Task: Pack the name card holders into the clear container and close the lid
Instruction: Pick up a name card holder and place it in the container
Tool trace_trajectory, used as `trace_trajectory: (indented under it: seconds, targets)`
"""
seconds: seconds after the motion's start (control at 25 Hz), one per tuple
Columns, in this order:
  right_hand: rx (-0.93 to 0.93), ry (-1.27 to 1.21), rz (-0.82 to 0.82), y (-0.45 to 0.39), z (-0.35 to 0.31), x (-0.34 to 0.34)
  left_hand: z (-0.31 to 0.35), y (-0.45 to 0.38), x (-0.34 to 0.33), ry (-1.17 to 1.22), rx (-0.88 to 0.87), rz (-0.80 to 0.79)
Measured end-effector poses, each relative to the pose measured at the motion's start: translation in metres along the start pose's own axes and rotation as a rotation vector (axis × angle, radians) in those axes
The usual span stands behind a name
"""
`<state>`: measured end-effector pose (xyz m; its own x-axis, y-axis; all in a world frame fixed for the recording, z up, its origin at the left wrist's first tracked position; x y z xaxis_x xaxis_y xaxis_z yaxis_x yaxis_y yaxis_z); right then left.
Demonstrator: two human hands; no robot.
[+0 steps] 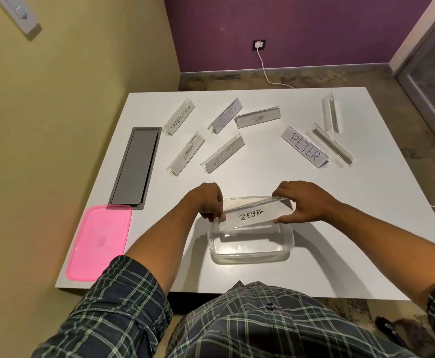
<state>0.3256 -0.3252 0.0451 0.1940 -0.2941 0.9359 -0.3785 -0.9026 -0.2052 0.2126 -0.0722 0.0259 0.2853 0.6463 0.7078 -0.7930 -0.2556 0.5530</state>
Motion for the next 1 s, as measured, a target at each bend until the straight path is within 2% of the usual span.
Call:
trace_trajectory:
  seconds: [0.16,0.4,0.64,1.0]
  targets:
    - [0.053,0.133,-0.072,-0.007,-0.01,-0.016,0.003,-0.005,-0.011,-0.282,-0.077,0.06]
    - [0.026,0.245,-0.144,-0.016,-0.022,-0.039,-0.002,-0.01,-0.019,-0.429,-0.212,0.265]
    - [0.031,0.348,-0.204,-0.024,-0.028,-0.061,0.0,-0.011,-0.051,-0.691,-0.341,0.251]
    - [0.051,0.558,-0.418,-0.019,-0.023,-0.103,-0.003,-0.012,-0.07,-0.781,-0.394,0.24]
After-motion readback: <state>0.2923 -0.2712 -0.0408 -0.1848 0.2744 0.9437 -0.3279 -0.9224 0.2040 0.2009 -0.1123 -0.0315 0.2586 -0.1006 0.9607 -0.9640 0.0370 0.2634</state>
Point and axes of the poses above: each hand's wrist, its own y-axis away from the middle knuckle, its own x-axis out of the back of the hand, z = x × y, the point moved 4 cm from there along -y, towards the middle knuckle, and after that the axes turned 12 degrees about z, right-handed, at the moved point
